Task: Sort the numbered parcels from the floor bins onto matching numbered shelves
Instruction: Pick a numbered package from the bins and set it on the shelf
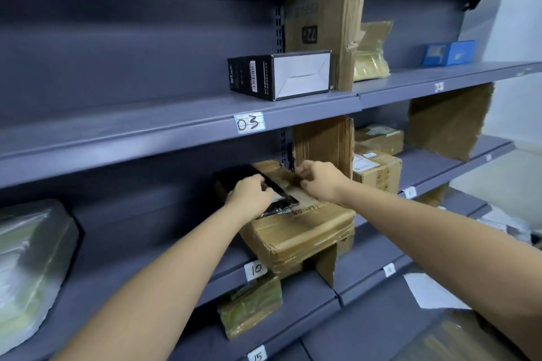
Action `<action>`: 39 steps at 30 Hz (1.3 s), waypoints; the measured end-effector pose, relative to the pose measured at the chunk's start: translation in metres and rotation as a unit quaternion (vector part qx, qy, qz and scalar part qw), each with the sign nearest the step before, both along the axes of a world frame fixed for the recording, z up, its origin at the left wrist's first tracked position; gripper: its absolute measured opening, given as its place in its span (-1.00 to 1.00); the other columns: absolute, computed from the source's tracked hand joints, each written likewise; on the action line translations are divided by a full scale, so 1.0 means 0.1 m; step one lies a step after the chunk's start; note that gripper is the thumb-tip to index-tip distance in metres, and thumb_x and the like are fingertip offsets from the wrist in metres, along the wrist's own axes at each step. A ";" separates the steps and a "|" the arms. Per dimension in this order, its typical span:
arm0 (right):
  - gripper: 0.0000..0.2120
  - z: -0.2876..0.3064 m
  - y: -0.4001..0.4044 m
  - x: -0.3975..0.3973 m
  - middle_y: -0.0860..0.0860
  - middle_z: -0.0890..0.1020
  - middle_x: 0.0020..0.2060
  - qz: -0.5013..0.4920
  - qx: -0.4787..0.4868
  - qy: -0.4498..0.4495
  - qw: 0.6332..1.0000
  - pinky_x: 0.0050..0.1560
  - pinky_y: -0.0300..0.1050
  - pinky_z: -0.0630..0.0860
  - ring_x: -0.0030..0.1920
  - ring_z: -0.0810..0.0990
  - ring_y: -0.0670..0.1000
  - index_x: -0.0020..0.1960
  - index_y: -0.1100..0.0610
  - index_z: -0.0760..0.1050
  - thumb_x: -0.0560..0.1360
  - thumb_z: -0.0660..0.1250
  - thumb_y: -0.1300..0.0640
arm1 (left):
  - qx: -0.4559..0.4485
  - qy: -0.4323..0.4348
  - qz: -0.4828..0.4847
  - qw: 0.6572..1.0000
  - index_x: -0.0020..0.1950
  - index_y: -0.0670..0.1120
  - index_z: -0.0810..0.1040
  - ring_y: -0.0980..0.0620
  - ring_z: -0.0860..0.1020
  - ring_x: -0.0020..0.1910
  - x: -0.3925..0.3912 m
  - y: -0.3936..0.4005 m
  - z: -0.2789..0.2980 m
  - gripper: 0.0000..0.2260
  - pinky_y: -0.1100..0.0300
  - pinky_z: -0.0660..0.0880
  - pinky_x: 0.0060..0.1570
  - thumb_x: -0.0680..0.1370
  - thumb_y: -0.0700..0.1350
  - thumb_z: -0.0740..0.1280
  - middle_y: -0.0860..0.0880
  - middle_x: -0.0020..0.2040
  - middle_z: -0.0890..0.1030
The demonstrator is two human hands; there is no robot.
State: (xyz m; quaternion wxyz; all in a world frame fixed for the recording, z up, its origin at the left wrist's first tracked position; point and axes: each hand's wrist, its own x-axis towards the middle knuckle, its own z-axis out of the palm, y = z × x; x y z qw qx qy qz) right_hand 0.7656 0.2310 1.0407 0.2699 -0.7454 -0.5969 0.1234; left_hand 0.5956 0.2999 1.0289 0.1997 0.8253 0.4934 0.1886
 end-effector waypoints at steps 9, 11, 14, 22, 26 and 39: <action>-0.61 0.06 -1.03 0.23 0.08 0.56 0.23 0.005 0.007 -0.138 0.990 0.09 -0.04 0.48 0.21 0.52 0.13 0.34 0.11 0.39 0.52 0.22 0.21 | 0.090 0.066 -0.148 0.983 0.40 -0.04 0.42 -0.10 0.44 0.30 0.51 -0.89 0.13 -0.62 -0.01 0.37 0.30 0.59 -0.04 0.16 -0.07 0.35 0.48; -0.63 0.06 -1.25 0.38 0.10 0.59 0.14 0.001 0.009 -0.161 0.987 -0.03 -0.06 0.47 0.12 0.55 0.15 0.32 0.10 0.40 0.51 0.22 0.20 | 0.112 0.074 -0.168 0.977 0.37 -0.04 0.44 -0.11 0.45 0.29 0.66 -1.11 0.16 -0.65 0.01 0.36 0.30 0.59 -0.04 0.17 -0.06 0.33 0.49; -0.60 0.05 -1.58 0.67 0.09 0.54 0.22 -0.022 0.003 -0.184 0.983 0.02 -0.05 0.46 0.15 0.52 0.14 0.36 0.09 0.38 0.52 0.20 0.21 | 0.130 0.077 -0.199 0.968 0.30 -0.05 0.47 -0.11 0.48 0.24 0.94 -1.40 0.17 -0.69 0.02 0.41 0.24 0.59 -0.04 0.19 -0.07 0.28 0.53; -0.57 -0.12 -2.63 1.79 0.12 0.50 0.23 -0.072 -0.052 -0.237 0.968 0.09 0.00 0.45 0.21 0.48 0.17 0.40 0.09 0.31 0.54 0.22 0.13 | 0.153 0.085 -0.266 0.948 0.29 -0.05 0.46 -0.12 0.47 0.25 2.07 -2.15 0.14 -0.69 0.07 0.39 0.19 0.58 -0.04 0.17 -0.07 0.26 0.52; -0.49 -0.19 -3.15 2.38 0.12 0.44 0.32 -0.094 -0.081 -0.246 0.961 0.23 0.06 0.42 0.31 0.40 0.16 0.45 0.07 0.26 0.53 0.26 0.10 | 0.160 0.115 -0.294 0.935 0.40 -0.08 0.39 -0.10 0.42 0.32 2.71 -2.56 0.07 -0.62 0.04 0.36 0.28 0.60 -0.01 0.17 -0.07 0.37 0.45; -0.48 -0.70 -4.73 3.85 0.09 0.35 0.42 -0.190 -0.158 -0.249 0.936 0.29 0.04 0.36 0.38 0.34 0.14 0.49 0.07 0.22 0.55 0.22 0.10 | 0.122 0.162 -0.423 0.883 0.28 -0.14 0.44 -0.16 0.47 0.22 4.54 -3.65 -0.54 -0.69 -0.01 0.41 0.20 0.60 -0.02 0.17 -0.13 0.29 0.49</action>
